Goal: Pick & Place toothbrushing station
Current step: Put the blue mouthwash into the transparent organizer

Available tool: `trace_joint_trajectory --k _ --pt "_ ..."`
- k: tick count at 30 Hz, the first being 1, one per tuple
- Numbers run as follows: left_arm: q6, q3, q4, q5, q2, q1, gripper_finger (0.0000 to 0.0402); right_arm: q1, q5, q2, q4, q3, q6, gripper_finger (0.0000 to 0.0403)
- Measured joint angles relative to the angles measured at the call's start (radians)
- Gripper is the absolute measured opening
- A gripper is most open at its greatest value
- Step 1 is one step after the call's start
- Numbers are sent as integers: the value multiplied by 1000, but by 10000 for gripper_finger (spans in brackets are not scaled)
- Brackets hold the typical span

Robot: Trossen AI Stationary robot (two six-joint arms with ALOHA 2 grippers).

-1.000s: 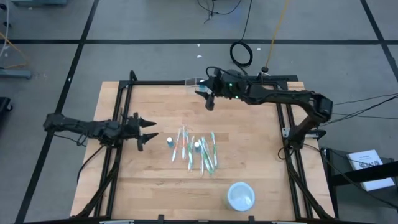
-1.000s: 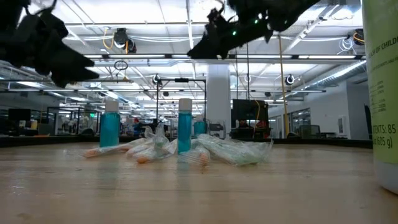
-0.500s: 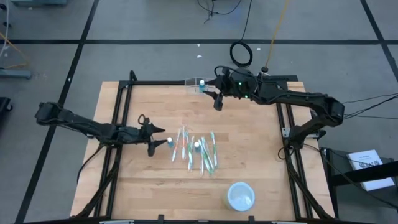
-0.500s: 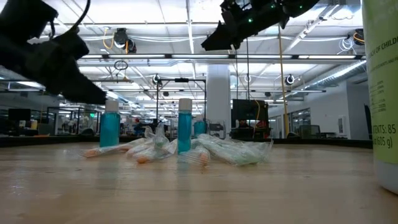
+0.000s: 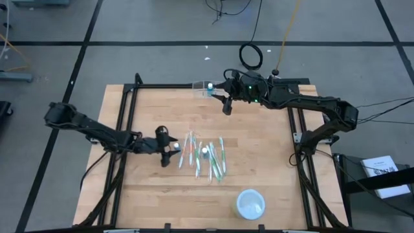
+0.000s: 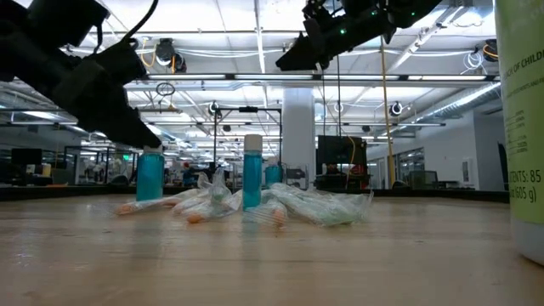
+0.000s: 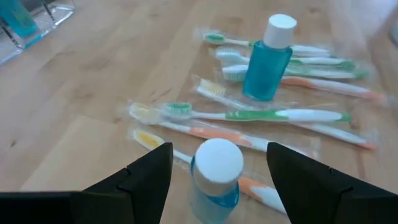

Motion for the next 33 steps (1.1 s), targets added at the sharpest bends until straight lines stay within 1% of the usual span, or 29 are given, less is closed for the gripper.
trace_joint_trajectory --k 5,9,15,25,28,33 --pt "11 26 -1 -41 24 -3 266 0 -3 0 4 0 0 183" --pt "10 28 -26 -43 20 -3 266 0 -3 -2 3 0 0 183" --pt "-38 28 -91 -40 19 -5 266 -4 -3 -16 -4 0 0 183" --pt "-42 28 -87 -38 19 -5 263 -8 -3 -22 -4 0 0 183" --pt "-41 28 -76 -21 19 -5 244 -8 -3 -23 -3 0 0 183" --pt "-34 28 -45 44 18 -4 190 -8 -3 -22 -3 0 0 183"
